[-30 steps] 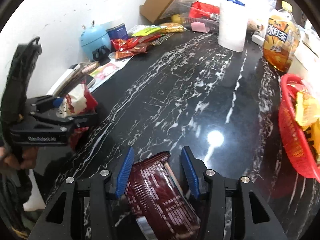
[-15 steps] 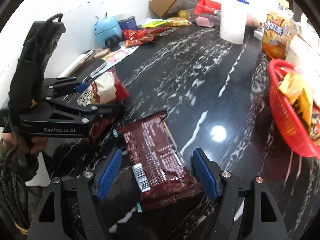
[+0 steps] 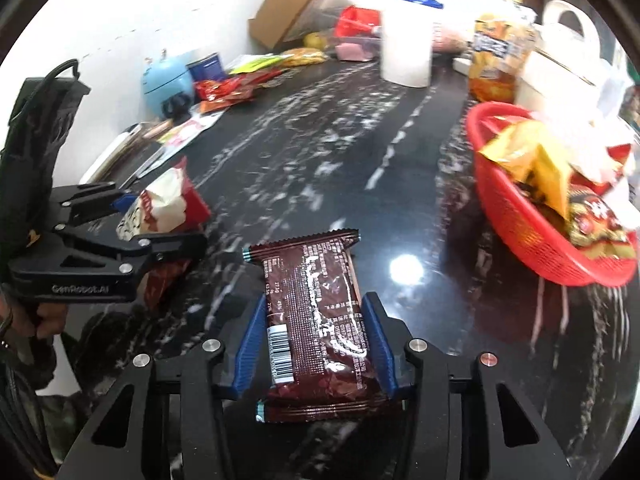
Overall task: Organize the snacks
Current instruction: 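Carry the chocolate packet and white printed bag over the red basket with both grippers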
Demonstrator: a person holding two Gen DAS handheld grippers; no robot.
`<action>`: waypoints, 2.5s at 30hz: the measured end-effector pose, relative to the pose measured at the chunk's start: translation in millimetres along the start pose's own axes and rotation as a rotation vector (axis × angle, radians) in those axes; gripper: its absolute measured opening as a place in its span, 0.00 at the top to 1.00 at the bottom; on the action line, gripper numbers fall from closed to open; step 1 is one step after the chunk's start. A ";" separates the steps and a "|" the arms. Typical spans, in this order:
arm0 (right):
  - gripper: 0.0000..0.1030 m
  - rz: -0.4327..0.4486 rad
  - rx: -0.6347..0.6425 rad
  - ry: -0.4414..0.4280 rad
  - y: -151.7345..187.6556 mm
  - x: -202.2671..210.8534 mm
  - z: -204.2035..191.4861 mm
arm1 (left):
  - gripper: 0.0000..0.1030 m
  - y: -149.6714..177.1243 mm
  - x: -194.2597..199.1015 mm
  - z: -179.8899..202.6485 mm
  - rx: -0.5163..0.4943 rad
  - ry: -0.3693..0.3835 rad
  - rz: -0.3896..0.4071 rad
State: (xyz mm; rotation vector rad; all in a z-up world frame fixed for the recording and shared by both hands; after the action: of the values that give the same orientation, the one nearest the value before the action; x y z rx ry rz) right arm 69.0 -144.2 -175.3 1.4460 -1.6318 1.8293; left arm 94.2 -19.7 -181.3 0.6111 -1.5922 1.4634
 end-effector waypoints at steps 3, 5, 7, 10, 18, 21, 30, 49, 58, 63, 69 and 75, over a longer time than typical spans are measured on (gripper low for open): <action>0.54 0.008 -0.011 0.034 1.8 3.1 9.9 | 0.37 -0.6 -2.1 6.4 -0.032 -0.016 0.005; 0.53 0.011 0.003 0.046 2.4 3.6 11.7 | 0.35 -1.0 -4.1 7.0 -0.058 -0.043 0.006; 0.53 0.012 0.020 0.052 2.7 3.1 10.6 | 0.27 -1.6 -6.2 10.7 -0.071 -0.031 0.002; 0.37 -0.006 0.053 0.074 5.7 -2.8 7.5 | 0.20 -1.9 -7.7 16.3 -0.093 -0.027 0.008; 0.34 0.005 0.091 0.092 5.1 -9.0 2.3 | 0.30 -3.8 -7.5 16.1 -0.089 -0.026 0.041; 0.51 0.025 0.088 0.093 3.1 -6.8 2.2 | 0.43 -4.0 -3.7 16.0 -0.077 -0.012 0.054; 0.55 0.049 0.057 0.090 3.0 -3.0 0.2 | 0.43 -1.9 0.1 13.8 -0.037 0.017 0.053; 0.56 0.123 0.017 0.039 15.3 29.4 -20.0 | 0.43 3.9 40.7 26.3 -0.040 0.028 0.132; 0.56 0.179 -0.025 0.060 30.8 67.2 -16.1 | 0.43 -0.7 64.3 61.8 -0.088 0.096 0.180; 0.56 0.209 -0.061 0.085 40.0 85.7 -6.4 | 0.43 -5.3 69.8 86.3 -0.127 0.137 0.189; 0.56 0.243 -0.100 0.122 45.6 107.6 10.5 | 0.43 -15.5 75.2 117.0 -0.175 0.182 0.195; 0.56 0.291 -0.153 0.144 44.8 129.9 31.2 | 0.43 -38.1 83.2 144.5 -0.211 0.223 0.221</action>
State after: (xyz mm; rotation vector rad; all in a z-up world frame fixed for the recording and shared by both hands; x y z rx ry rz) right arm -8.9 -235.1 -100.9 1.0326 -1.9403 1.8563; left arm 45.1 -149.8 -81.7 0.1487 -1.6471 1.4401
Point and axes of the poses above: each gripper's, at about its wrist camera, not at the fingertips, and x roughly against the way its jaws point, z to its right, y to its underside, the point moved 10 cm from there along -x, roughly the way its jaws point, and after that the axes turned 2 degrees about -y, right-handed, at the moved point
